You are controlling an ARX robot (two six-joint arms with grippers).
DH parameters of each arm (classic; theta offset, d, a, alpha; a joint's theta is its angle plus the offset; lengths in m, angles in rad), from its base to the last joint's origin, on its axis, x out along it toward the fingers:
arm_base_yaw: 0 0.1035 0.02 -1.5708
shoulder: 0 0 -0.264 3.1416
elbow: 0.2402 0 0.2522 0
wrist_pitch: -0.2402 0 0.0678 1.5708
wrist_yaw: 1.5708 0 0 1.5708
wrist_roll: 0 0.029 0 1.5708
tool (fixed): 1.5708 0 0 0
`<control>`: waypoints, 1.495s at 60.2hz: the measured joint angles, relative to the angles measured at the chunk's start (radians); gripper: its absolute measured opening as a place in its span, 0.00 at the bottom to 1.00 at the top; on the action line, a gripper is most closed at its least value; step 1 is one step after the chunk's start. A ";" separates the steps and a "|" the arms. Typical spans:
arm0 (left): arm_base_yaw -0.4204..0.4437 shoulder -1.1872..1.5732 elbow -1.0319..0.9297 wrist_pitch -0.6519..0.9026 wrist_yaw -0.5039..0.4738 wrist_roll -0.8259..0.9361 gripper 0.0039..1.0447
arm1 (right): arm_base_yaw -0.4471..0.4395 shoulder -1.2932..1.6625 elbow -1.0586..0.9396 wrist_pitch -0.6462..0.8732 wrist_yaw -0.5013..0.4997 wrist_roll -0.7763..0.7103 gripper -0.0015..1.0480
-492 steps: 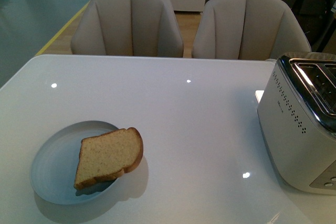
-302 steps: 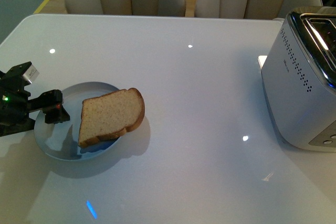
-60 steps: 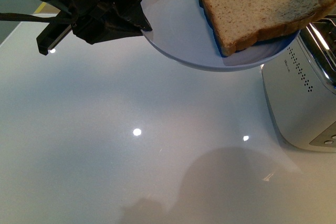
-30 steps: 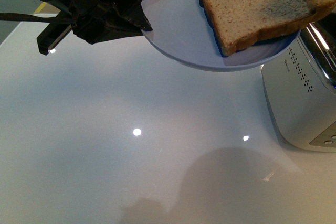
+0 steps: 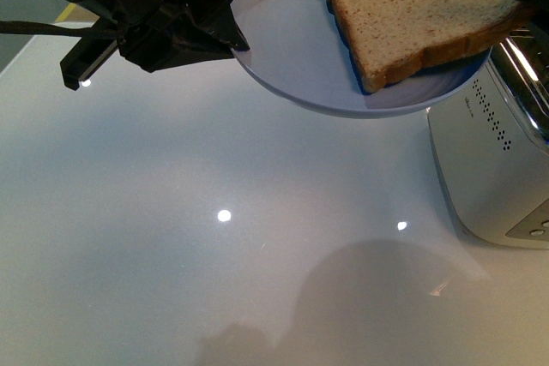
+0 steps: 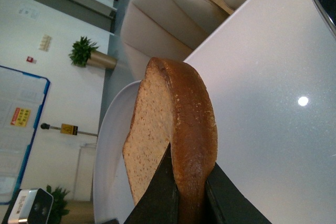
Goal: Left arm holds plate, right arm toasts bread
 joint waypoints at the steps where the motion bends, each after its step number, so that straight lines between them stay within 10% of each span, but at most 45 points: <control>1: 0.000 0.000 0.000 0.000 0.000 0.000 0.03 | 0.000 -0.005 0.000 -0.003 0.000 0.000 0.03; 18: 0.000 0.000 0.000 0.000 0.000 -0.001 0.03 | -0.036 -0.245 0.024 -0.190 0.090 -0.101 0.03; 49: 0.000 0.000 0.000 0.000 0.000 -0.001 0.03 | -0.043 -0.249 0.198 -0.320 0.459 -0.761 0.03; 90: 0.000 0.000 0.000 0.000 0.000 -0.001 0.03 | -0.071 -0.020 0.198 -0.232 0.478 -0.929 0.03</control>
